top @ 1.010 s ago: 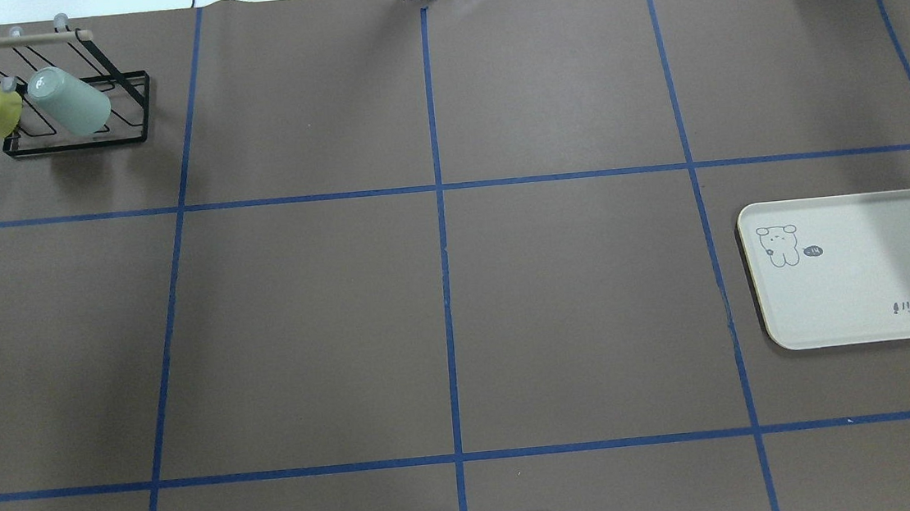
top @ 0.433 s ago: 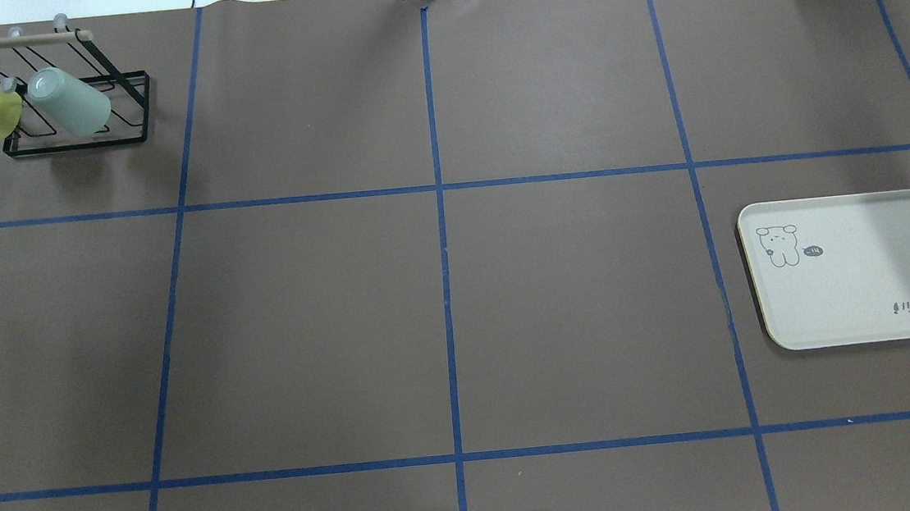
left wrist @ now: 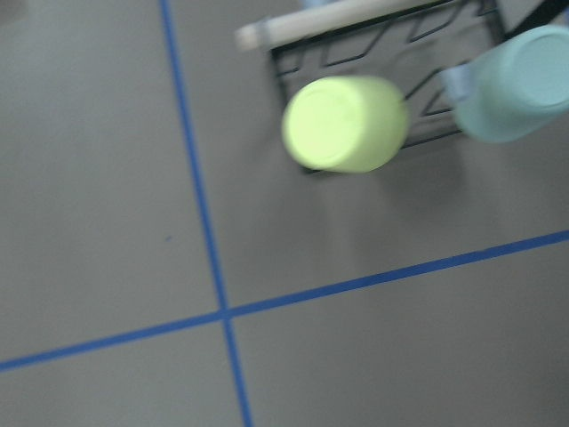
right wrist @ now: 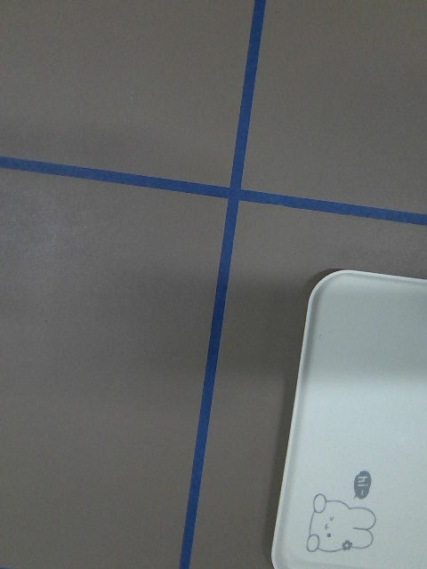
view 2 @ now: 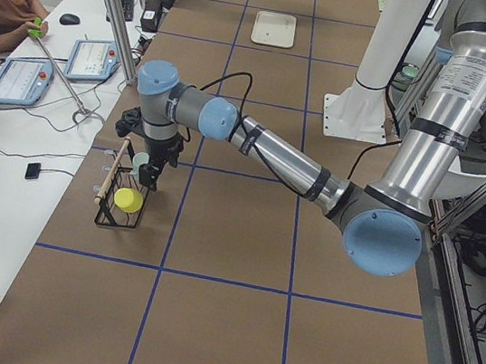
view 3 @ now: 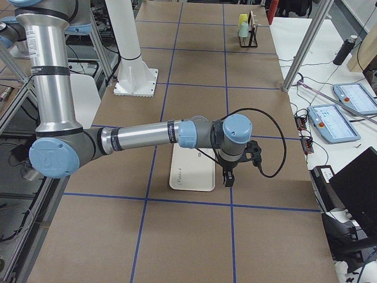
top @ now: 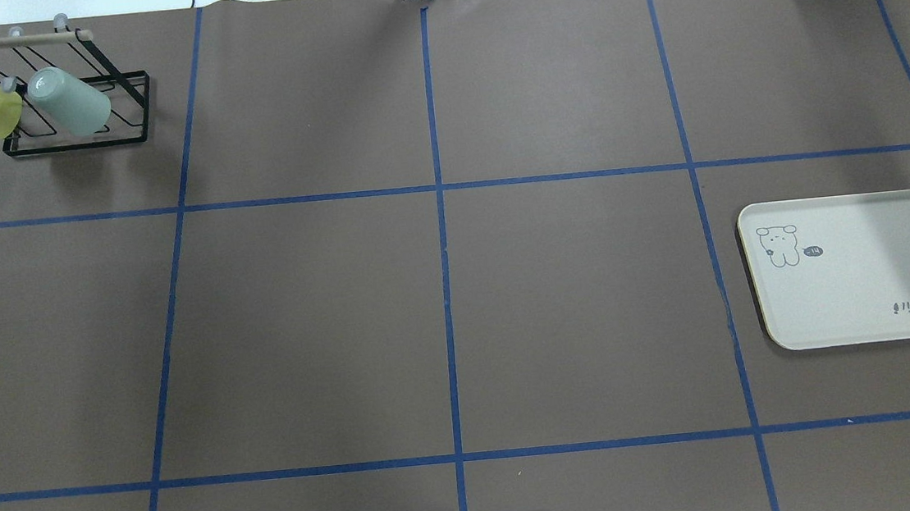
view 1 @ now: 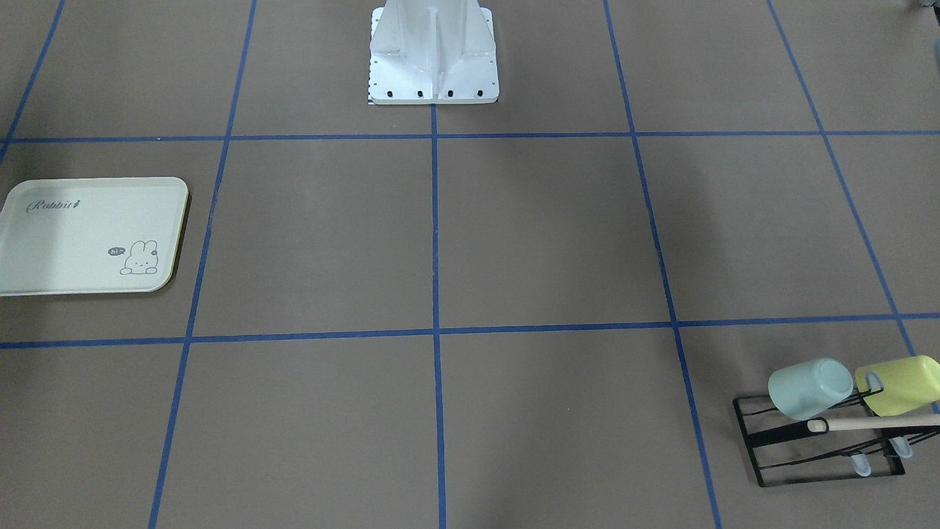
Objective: Left arm grabs green cup and hands to right arm on tray
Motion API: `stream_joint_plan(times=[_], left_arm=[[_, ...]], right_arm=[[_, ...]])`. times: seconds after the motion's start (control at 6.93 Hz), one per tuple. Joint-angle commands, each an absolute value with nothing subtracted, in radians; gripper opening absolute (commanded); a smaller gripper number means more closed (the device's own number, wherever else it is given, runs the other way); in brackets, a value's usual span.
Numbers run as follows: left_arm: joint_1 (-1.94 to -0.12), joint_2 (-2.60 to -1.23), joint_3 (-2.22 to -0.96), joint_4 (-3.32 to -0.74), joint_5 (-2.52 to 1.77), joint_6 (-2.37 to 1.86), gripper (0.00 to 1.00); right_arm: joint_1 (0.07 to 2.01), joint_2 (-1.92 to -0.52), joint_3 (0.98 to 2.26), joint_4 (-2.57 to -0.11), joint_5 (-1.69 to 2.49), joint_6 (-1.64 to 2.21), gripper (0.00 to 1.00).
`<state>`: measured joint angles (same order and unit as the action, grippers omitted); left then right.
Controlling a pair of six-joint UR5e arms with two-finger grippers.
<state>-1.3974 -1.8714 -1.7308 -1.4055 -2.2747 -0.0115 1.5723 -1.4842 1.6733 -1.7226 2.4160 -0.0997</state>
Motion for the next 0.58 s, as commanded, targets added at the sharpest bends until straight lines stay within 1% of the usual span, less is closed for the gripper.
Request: stream_joint_plan(times=[0.0, 0.29, 0.43], left_arm=[[-1.237, -1.911, -1.77, -1.556, -2.272, -0.302, 1.0], [-1.19, -1.908, -1.718, -1.728, -2.216, -0.497, 1.0], [-1.157, -1.91, -1.688, -1.826, -2.159, -0.669, 1.0]], right_arm=[[1.572, -1.483, 1.675, -1.723, 2.422, -0.098, 1.0], [1.568, -1.482, 1.674, -1.721, 2.418, -0.101, 1.0], [1.568, -1.482, 1.672, -1.723, 2.418, -0.1, 1.0]])
